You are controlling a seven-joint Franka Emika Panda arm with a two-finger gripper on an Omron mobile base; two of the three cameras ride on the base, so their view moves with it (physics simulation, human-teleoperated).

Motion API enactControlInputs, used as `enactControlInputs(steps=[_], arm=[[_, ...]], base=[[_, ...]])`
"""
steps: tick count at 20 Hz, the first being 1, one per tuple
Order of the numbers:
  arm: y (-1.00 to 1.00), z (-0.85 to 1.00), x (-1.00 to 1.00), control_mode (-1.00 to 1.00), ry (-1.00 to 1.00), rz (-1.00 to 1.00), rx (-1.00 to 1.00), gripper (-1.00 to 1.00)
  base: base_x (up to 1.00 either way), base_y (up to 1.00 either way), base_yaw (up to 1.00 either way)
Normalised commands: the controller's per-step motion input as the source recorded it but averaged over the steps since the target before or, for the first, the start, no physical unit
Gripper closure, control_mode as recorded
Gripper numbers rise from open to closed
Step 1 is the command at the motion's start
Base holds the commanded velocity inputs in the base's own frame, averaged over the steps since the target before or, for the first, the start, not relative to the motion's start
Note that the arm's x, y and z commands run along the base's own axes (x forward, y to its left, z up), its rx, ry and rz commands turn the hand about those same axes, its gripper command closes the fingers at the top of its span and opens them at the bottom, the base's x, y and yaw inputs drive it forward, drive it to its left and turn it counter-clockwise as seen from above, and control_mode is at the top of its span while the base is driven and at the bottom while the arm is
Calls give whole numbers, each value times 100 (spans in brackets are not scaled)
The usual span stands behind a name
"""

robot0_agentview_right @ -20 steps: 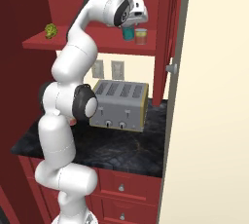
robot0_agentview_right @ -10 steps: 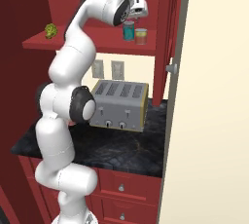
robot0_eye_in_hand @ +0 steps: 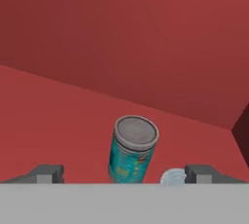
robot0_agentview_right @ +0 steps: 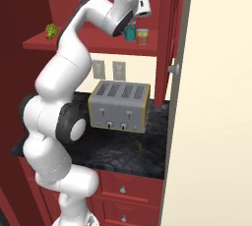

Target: Pick the cans from the counter and place them in their designated side in the cabinet.

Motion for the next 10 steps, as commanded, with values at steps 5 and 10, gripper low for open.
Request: enactControlInputs(steps=[5, 10], arm=[[20, 0, -54, -100, -14, 9, 0, -100], [27, 0, -55, -100, -9, 8, 0, -100]], base=[[0, 0, 0], [0, 0, 0]])
